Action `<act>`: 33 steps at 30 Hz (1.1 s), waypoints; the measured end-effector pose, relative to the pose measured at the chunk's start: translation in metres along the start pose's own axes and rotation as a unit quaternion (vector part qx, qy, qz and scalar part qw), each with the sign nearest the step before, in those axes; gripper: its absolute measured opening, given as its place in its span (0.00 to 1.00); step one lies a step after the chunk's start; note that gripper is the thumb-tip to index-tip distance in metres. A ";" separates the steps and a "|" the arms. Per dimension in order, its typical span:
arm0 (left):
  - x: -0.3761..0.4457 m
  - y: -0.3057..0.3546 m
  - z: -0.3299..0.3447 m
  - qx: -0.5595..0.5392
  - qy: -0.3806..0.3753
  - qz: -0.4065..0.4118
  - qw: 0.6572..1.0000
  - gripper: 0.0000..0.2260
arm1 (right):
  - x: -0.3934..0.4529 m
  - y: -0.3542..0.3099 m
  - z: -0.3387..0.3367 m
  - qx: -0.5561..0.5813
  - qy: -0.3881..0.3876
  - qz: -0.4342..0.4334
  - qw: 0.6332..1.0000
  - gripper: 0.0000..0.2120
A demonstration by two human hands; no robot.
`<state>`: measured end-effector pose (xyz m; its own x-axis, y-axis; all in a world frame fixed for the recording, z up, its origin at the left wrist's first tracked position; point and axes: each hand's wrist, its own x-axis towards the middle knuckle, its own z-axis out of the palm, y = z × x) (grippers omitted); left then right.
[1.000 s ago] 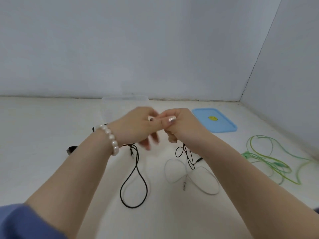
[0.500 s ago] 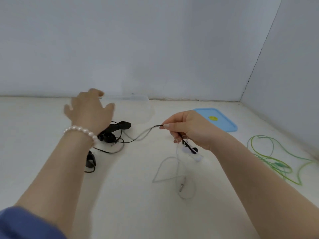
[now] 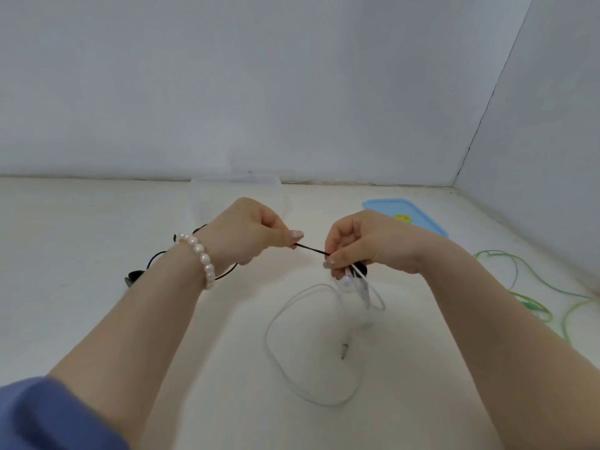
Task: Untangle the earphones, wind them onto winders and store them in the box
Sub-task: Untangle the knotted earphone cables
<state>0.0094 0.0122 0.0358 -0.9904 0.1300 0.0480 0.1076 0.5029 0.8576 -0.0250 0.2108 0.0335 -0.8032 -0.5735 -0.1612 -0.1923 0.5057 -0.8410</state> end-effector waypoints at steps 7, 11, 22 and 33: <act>0.009 -0.014 0.014 -0.036 0.012 -0.020 0.999 0.15 | -0.009 0.012 -0.024 0.016 -0.078 0.017 0.997 0.18; 0.012 -0.015 0.016 -0.191 0.039 -0.033 0.980 0.14 | -0.004 0.023 -0.026 0.039 -0.079 0.028 0.996 0.17; 0.017 -0.015 0.019 -0.456 0.103 -0.060 0.882 0.13 | -0.001 0.040 -0.032 0.195 -0.019 0.017 0.981 0.14; 0.027 -0.031 0.022 -0.118 0.156 -0.039 0.980 0.19 | -0.006 0.036 -0.034 0.300 0.072 0.031 0.951 0.24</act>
<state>-0.0184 0.0187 -0.0009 -0.9772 -0.1876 0.0994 0.0429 0.2840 0.9579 -0.0466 0.2541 0.0214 -0.8796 -0.4390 -0.1835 0.1789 0.0523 -0.9825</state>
